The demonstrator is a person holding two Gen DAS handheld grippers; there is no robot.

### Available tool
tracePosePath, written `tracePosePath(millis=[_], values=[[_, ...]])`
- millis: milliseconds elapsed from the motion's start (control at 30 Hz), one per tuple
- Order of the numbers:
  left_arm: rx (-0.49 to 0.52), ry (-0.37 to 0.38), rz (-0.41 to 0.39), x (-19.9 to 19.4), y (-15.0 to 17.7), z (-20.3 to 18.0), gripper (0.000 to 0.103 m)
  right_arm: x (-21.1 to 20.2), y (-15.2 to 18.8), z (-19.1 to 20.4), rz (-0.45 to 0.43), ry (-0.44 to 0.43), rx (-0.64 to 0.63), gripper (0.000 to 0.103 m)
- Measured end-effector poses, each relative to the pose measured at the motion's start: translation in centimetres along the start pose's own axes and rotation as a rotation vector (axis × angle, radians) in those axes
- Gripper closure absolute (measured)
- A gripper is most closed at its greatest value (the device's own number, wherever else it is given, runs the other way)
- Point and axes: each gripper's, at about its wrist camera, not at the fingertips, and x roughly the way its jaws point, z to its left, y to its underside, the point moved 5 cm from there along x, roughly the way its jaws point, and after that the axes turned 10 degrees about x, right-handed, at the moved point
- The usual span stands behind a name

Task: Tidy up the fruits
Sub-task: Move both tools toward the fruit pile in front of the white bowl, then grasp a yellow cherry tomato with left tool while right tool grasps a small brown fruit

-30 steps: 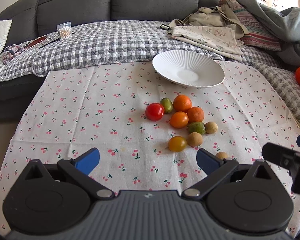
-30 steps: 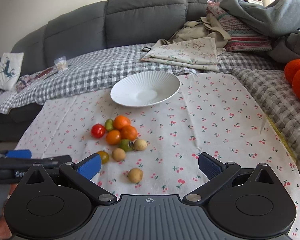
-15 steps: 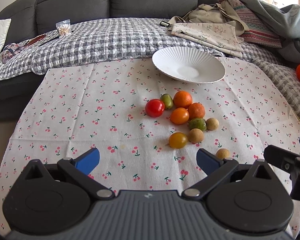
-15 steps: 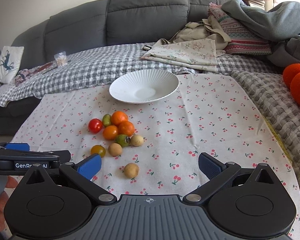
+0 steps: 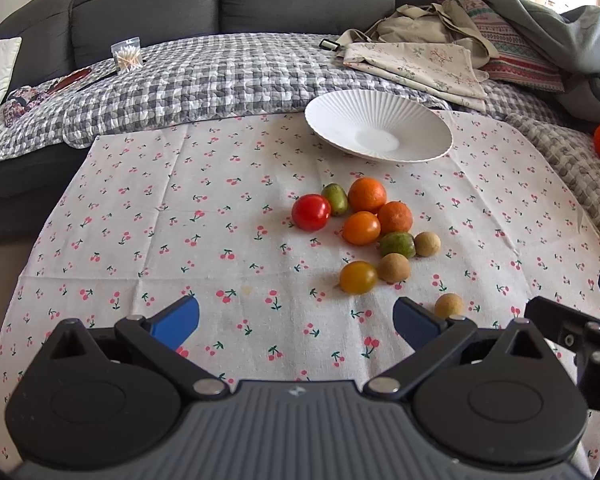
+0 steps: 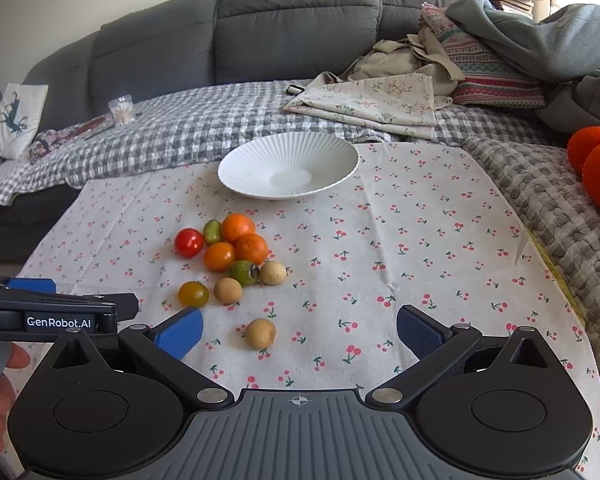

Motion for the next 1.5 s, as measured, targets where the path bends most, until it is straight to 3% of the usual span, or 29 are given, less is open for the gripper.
tracePosePath(millis=[433,667,867,1100,1333,1500], values=[[0.018,0.004,0.007,0.7,0.2,-0.2,0.001,1.1,0.0,-1.0,-0.009,0.026,-0.023,0.000],[0.030,-0.013,0.013,1.6,0.0,0.3,0.001,2.0,-0.6,-1.6,0.015,-0.029,-0.032,0.000],[0.025,0.008,0.013,2.4,0.0,0.9,0.001,3.2,-1.6,-3.5,0.040,-0.053,0.040,0.000],[0.083,0.051,0.013,4.4,-0.6,-0.3,0.007,5.6,-1.1,-2.7,0.111,-0.091,-0.023,0.001],[0.129,0.093,0.024,6.3,-0.8,-1.7,0.015,6.7,0.0,-1.7,0.152,-0.096,-0.080,0.008],[0.158,0.100,0.009,7.0,-1.1,-2.2,0.021,7.6,0.7,-1.1,0.182,-0.101,-0.106,0.019]])
